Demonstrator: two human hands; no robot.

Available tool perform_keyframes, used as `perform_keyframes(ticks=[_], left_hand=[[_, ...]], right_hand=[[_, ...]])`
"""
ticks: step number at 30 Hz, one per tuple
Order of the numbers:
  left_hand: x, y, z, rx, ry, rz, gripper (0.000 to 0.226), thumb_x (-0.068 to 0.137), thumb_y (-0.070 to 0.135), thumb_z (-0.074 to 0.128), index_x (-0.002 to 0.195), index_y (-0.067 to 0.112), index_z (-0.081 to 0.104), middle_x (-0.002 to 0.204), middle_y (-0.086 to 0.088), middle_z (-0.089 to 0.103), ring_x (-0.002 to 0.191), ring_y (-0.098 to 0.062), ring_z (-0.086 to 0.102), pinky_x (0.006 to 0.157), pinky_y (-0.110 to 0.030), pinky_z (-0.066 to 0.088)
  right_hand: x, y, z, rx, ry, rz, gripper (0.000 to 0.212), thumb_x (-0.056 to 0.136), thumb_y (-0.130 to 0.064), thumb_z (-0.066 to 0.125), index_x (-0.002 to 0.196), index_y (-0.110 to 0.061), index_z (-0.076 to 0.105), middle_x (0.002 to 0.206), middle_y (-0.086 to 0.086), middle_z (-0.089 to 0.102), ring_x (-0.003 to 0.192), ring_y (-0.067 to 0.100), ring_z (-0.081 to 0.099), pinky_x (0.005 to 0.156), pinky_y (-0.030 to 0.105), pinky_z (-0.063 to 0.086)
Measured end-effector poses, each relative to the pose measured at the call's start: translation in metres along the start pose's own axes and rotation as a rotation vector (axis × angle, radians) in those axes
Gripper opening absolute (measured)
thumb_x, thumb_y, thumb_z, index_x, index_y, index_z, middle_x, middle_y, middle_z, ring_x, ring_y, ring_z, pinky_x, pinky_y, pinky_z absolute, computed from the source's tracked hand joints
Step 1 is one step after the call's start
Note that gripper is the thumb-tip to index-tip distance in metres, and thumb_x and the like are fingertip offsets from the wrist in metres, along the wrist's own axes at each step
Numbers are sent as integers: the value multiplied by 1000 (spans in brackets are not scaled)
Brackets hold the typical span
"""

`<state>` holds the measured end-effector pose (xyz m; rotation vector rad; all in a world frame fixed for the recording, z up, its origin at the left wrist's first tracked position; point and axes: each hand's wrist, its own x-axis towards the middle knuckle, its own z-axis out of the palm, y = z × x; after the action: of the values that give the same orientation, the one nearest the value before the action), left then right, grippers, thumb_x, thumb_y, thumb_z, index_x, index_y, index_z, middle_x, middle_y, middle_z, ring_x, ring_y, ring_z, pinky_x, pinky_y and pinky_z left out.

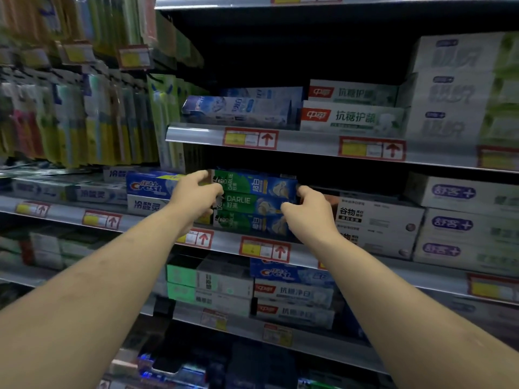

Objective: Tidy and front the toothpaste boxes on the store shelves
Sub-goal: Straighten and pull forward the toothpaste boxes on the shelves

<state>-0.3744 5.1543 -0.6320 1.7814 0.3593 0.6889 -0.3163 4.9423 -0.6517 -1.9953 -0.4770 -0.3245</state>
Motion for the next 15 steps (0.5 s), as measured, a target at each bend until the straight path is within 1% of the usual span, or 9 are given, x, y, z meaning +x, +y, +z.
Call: perform_keyframes(ticks=[1, 2, 5, 6, 8, 9, 11, 13, 15], left_hand=[[-1, 1, 0, 3, -3, 1, 66, 94, 13, 65, 154, 18, 38, 113, -6, 67, 106, -29, 67, 76, -38, 58], [-2, 1, -1, 12, -6, 2, 66, 95, 13, 64, 155, 18, 38, 113, -6, 66, 106, -28, 66, 77, -38, 58], [-4, 3, -2, 17, -25, -11, 66, 95, 13, 65, 155, 17, 37, 114, -7, 65, 107, -27, 66, 76, -37, 58], [-4, 4, -2, 10, -31, -15, 66, 95, 12, 65, 155, 17, 37, 114, -7, 66, 107, -27, 66, 74, -35, 58], [-5, 6, -1, 1, -36, -7, 66, 95, 9, 64, 155, 17, 38, 118, -9, 65, 106, -25, 65, 71, -31, 56], [-6, 8, 0, 4, -36, 0, 66, 95, 7, 63, 154, 18, 38, 118, -8, 65, 102, -22, 65, 71, -30, 56], [-5, 10, 3, 28, -49, -6, 67, 95, 4, 62, 155, 18, 36, 113, -8, 65, 97, -20, 64, 73, -34, 58], [-6, 11, 7, 50, -71, -32, 68, 95, 4, 62, 156, 16, 34, 111, -8, 63, 100, -24, 64, 80, -42, 59], [-6, 10, 10, 94, -71, -32, 64, 96, 8, 63, 154, 15, 38, 119, -8, 62, 107, -27, 64, 81, -41, 60]], right_hand=[[1, 0, 0, -4, 1, -3, 65, 98, -16, 54, 158, -20, 32, 140, 12, 59, 57, 9, 56, 47, 24, 44], [2, 1, -1, -7, 2, -9, 64, 97, -16, 54, 158, -19, 33, 142, 12, 58, 62, 10, 58, 49, 24, 45], [3, 1, -1, -7, -2, -24, 65, 97, -17, 56, 158, -17, 34, 145, 11, 52, 91, 23, 64, 60, 29, 49], [4, 1, -2, 2, -2, -20, 65, 96, -17, 57, 157, -17, 35, 145, 11, 52, 96, 25, 63, 62, 29, 49], [5, 2, -3, 15, 1, -16, 63, 95, -16, 58, 156, -16, 38, 146, 9, 50, 104, 25, 63, 70, 34, 56], [5, 3, -4, 15, 3, -19, 62, 95, -16, 58, 154, -17, 40, 146, 9, 51, 103, 23, 63, 72, 34, 57], [6, 5, -5, 6, 11, -24, 60, 93, -17, 58, 152, -16, 44, 142, 11, 54, 92, 19, 62, 62, 29, 52], [6, 7, -5, -4, 9, -18, 58, 94, -18, 59, 151, -15, 45, 141, 11, 54, 85, 16, 63, 61, 28, 53], [4, 7, -6, -25, 1, -22, 59, 96, -17, 59, 152, -14, 43, 143, 11, 53, 81, 13, 64, 61, 26, 53]])
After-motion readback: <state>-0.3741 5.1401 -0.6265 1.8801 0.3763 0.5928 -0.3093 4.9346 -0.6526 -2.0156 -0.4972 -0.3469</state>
